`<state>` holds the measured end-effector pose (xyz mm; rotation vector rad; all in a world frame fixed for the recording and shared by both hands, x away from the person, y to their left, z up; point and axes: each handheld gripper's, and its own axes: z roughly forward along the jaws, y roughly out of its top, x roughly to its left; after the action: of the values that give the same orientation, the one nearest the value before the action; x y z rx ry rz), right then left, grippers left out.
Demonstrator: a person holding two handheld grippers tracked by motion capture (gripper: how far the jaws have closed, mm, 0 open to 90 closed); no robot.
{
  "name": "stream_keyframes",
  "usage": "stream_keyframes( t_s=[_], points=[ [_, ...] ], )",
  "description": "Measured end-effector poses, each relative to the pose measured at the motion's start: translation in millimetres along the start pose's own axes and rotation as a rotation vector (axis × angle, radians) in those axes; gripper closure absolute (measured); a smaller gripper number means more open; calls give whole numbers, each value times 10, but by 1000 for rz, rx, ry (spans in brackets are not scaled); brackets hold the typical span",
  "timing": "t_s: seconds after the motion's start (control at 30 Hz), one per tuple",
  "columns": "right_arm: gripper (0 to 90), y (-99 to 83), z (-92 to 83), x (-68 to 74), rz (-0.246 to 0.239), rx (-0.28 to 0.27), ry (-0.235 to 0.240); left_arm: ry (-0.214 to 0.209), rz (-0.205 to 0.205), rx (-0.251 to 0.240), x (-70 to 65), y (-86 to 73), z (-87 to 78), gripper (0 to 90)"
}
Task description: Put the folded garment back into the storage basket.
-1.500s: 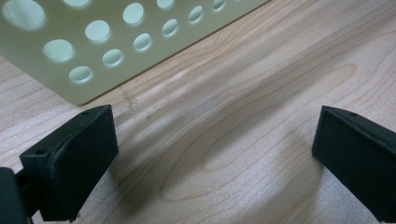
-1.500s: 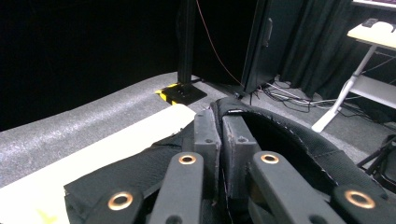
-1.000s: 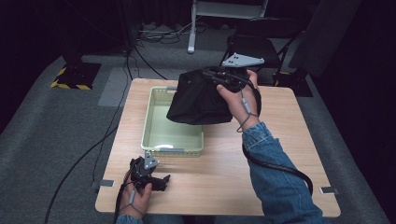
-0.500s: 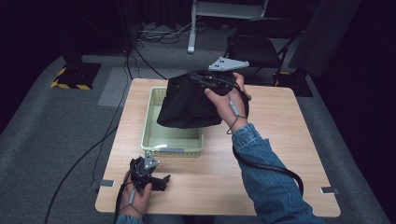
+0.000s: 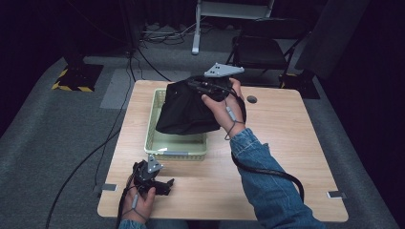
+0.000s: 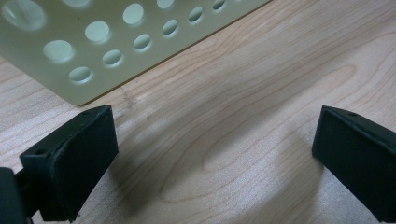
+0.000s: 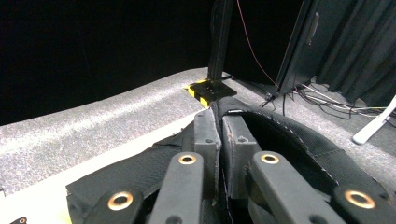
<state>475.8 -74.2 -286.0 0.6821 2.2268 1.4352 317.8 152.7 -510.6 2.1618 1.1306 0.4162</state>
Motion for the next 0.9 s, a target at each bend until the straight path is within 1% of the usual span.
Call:
stream_keyframes(
  t_s=[0.43,0.6,0.9],
  points=[
    [857,-113,229,123,13,26,28,0,0,0,0,0,0,2],
    [858,-132,300,174,10,32,34,1,0,0,0,0,0,2],
    [858,-194,445,216,21,50,43,1,0,0,0,0,0,2]
  ],
)
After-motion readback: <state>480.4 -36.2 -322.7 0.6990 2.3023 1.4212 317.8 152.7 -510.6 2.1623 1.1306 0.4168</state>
